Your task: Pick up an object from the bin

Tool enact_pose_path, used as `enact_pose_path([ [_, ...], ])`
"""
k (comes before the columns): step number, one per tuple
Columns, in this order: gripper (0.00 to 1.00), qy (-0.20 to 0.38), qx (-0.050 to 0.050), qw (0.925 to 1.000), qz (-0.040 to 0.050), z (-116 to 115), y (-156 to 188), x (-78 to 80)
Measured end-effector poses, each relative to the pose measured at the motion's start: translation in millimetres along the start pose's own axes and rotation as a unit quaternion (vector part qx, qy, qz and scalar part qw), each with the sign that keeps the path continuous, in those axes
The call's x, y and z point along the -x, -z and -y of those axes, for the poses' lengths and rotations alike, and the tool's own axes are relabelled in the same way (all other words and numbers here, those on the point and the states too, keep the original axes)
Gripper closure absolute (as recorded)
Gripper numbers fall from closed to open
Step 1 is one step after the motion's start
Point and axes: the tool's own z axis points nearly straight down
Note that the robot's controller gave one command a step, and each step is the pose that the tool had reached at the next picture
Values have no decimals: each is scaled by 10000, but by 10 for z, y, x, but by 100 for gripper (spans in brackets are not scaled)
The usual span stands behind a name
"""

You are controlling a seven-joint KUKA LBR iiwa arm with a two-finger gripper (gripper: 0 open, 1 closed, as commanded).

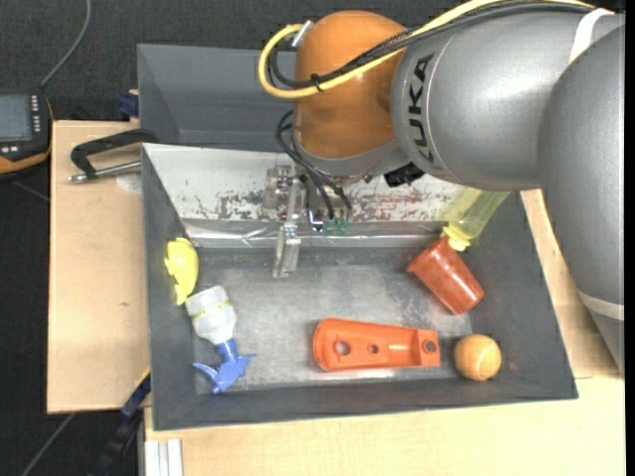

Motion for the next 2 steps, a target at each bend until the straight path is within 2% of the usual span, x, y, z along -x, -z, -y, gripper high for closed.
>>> enact_pose_path([
  [1,0,-7,4,10000,19,4,31,4],
  [2,0,-148,3,9999,-8,238,289,-421],
])
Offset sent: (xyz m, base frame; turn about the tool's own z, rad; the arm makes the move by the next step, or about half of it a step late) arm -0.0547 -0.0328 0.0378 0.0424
